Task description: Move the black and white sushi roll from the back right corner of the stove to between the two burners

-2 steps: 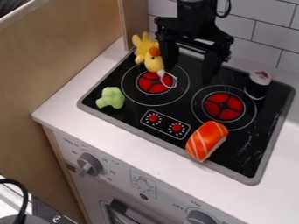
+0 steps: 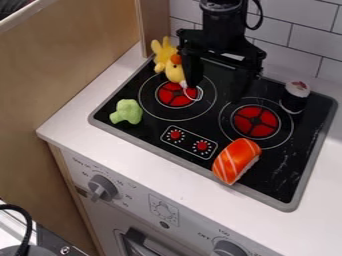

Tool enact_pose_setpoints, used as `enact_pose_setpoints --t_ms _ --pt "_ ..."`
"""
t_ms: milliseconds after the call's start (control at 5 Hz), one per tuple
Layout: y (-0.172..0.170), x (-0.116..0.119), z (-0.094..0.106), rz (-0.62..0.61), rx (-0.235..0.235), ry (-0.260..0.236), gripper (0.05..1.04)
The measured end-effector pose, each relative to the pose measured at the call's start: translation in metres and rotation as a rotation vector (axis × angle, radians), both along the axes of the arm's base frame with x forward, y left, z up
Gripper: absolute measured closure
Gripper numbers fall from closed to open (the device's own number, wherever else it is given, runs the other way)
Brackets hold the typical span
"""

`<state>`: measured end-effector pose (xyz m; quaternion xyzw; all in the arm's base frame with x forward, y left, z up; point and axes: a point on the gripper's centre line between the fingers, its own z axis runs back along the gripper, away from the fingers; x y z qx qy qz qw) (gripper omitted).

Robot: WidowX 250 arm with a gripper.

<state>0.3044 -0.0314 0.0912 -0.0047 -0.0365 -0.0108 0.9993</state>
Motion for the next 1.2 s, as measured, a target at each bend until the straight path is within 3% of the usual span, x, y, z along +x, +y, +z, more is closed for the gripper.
enact_pose_setpoints --t_ms 200,600,1200 --pt "-0.003 0.000 0.000 -0.001 -0.016 0.002 0.084" --pt "-0.020 0.010 0.002 -0.020 -0.073 -0.065 0.084" --pt "-0.054 0.031 -0.013 -0.048 -0.094 -0.178 0.084"
